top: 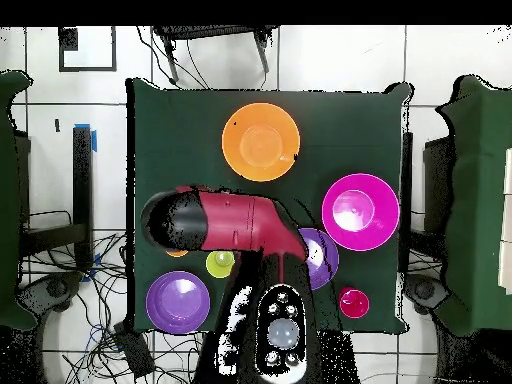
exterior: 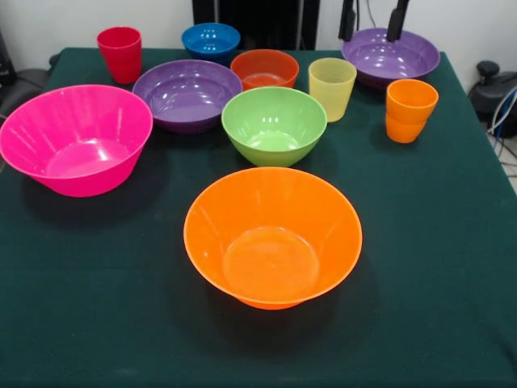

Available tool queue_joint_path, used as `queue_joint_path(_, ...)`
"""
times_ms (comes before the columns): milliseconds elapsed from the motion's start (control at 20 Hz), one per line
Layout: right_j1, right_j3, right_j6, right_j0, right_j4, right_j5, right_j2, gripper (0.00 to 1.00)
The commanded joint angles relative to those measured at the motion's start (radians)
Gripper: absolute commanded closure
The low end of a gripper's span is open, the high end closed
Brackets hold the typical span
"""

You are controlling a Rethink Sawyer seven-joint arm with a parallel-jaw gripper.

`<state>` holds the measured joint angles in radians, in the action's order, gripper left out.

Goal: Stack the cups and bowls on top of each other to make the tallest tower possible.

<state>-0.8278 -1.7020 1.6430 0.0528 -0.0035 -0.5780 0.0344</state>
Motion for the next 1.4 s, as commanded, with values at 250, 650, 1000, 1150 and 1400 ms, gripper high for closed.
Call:
queue_joint_path(250, 0.224, 0.332, 0.137, 0.014, -0.008, -0.145, 0.002, 0.00)
queue_joint_path(650, 0.349, 0.512, 0.134, 0.021, 0.015, -0.203, 0.000, 0.00)
queue_joint_path(1000, 0.449, 0.642, 0.163, 0.007, 0.034, -0.233, 0.006, 0.00)
queue_joint_path(1150, 0.474, 0.666, 0.167, 0.006, 0.040, -0.235, 0.008, 0.00)
queue_joint_path(1400, 0.505, 0.653, 0.166, 0.020, 0.049, -0.184, 0.002, 0.00)
